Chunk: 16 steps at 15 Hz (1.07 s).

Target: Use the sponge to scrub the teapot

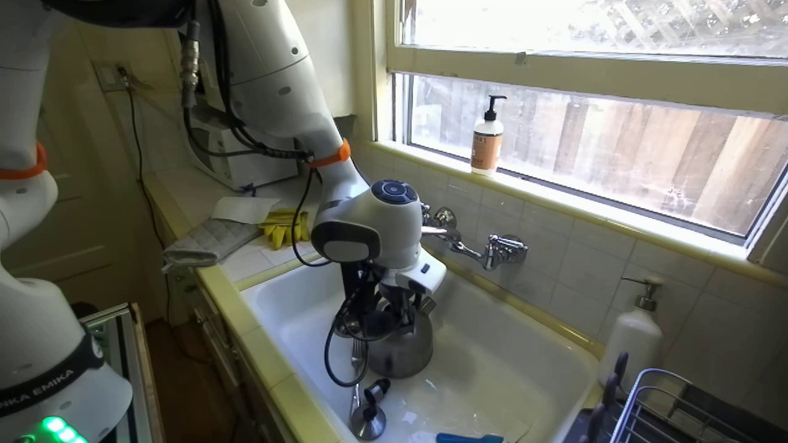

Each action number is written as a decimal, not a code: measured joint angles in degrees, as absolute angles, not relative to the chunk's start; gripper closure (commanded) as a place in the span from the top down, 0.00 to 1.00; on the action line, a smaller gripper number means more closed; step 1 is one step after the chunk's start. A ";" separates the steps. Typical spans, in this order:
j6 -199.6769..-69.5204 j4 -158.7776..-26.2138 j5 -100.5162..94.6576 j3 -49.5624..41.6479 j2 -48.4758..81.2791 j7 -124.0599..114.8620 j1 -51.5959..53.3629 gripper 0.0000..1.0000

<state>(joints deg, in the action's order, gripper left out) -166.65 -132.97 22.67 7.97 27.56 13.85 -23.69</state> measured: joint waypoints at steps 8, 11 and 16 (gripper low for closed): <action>-166.66 -135.96 18.23 7.63 23.20 20.96 -24.27 1.00; -166.66 -137.31 18.17 8.23 20.67 25.44 -24.98 0.99; -166.66 -139.32 18.58 10.45 16.74 31.80 -26.35 1.00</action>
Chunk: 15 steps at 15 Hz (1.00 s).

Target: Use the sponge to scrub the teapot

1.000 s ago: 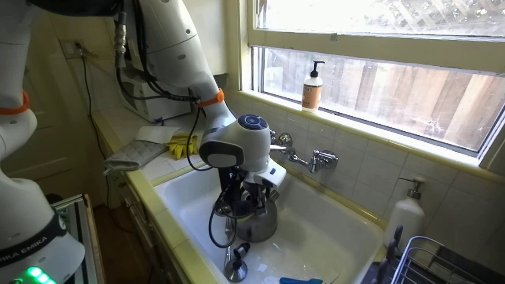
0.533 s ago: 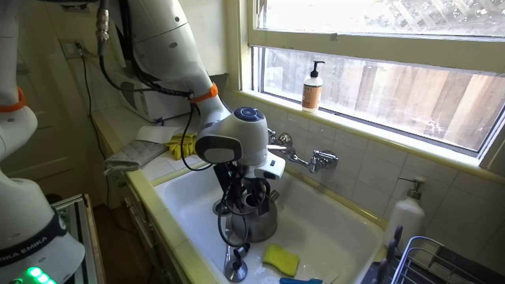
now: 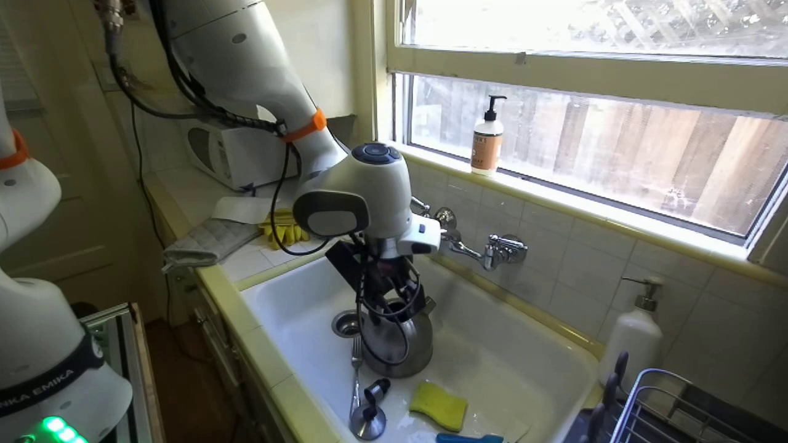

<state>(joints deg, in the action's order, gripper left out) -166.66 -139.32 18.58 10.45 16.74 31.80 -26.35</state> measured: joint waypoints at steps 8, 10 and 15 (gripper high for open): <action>-166.31 -139.97 18.91 14.36 14.04 35.03 -27.33 1.00; -166.31 -139.97 18.91 14.68 13.84 34.65 -26.85 1.00; -166.31 -139.97 18.83 14.90 13.63 32.02 -24.81 1.00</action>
